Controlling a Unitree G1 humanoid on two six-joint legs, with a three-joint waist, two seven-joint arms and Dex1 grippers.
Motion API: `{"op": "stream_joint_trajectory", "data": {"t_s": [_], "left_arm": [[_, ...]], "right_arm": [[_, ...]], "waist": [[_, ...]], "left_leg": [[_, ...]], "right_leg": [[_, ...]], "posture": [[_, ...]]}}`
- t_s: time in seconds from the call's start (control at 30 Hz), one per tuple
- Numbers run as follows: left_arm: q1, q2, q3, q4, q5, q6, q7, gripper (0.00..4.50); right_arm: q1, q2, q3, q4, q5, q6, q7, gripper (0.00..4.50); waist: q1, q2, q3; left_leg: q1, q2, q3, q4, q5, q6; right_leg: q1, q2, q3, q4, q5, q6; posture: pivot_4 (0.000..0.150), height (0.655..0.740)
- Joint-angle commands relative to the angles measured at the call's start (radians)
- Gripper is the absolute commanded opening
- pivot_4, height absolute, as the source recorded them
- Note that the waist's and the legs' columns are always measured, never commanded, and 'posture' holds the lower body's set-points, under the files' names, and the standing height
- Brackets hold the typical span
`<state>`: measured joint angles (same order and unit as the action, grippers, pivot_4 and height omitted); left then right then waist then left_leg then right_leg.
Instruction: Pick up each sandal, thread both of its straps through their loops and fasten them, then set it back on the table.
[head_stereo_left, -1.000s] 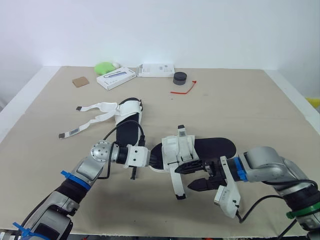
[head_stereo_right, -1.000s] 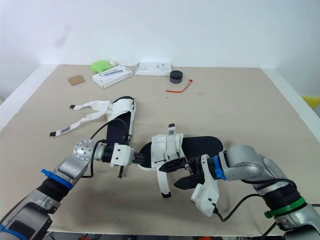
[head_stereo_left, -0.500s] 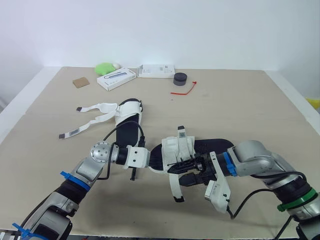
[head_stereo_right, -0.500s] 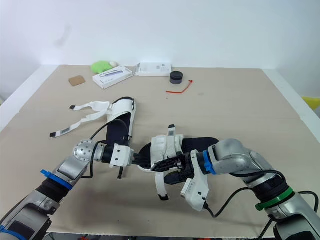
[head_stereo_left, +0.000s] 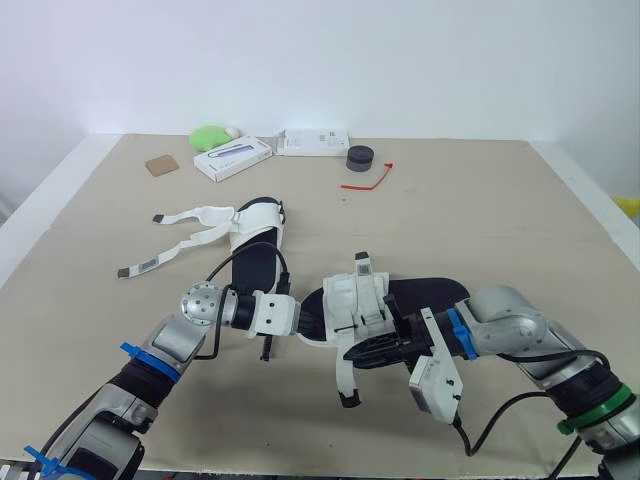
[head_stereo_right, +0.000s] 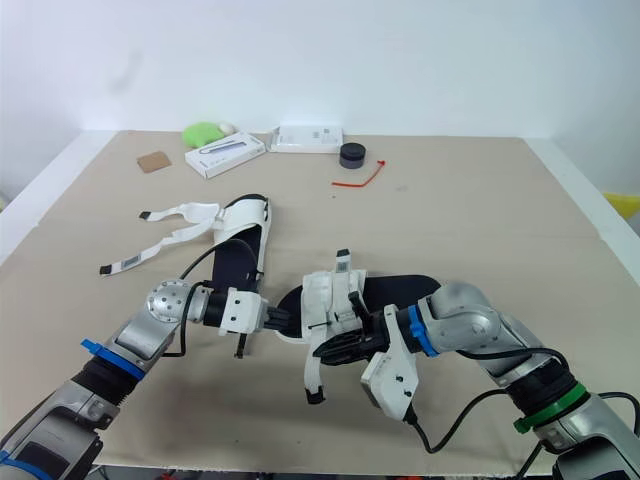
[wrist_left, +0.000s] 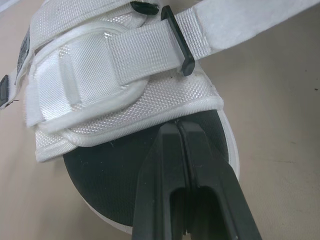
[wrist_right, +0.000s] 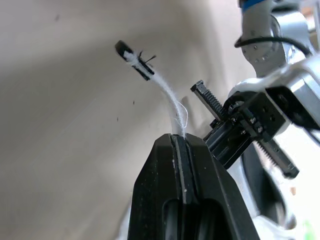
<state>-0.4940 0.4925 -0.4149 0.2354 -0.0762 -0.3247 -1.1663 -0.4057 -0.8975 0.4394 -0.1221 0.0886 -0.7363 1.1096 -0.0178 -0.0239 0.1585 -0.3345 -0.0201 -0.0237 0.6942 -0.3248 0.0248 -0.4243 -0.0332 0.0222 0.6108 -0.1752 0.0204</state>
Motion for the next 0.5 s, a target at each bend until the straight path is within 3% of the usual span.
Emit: {"op": "stream_joint_trajectory", "data": {"t_s": [0.03,0.3,0.5], "left_arm": [[0.028,0.019,-0.041,0.064,0.075,0.043,-0.018,0.00],[0.026,0.015,-0.042,0.068,0.077,0.044,-0.013,0.00],[0.022,0.014,-0.042,0.077,0.079,0.041,-0.010,0.00]], "right_arm": [[0.016,-0.010,-0.025,-0.080,0.100,0.085,0.029,0.03],[0.067,0.000,-0.080,-0.127,0.187,0.222,0.064,0.03],[0.067,0.060,-0.139,-0.230,0.347,0.585,-0.029,0.03]], "waist": [[0.000,0.000,0.000],[0.000,0.000,0.000],[0.001,0.000,0.000]], "left_leg": [[0.000,0.000,0.000,0.000,0.000,0.000],[0.000,0.000,-0.001,-0.001,0.000,0.000],[0.000,0.000,-0.001,0.000,0.000,0.000]], "right_leg": [[0.000,0.000,0.000,0.000,0.000,0.000],[0.000,0.000,-0.001,0.000,-0.001,0.001],[0.000,0.000,-0.001,0.000,0.000,0.001]], "posture": [[0.150,0.7400],[0.150,0.7400],[0.150,0.7400]]}}
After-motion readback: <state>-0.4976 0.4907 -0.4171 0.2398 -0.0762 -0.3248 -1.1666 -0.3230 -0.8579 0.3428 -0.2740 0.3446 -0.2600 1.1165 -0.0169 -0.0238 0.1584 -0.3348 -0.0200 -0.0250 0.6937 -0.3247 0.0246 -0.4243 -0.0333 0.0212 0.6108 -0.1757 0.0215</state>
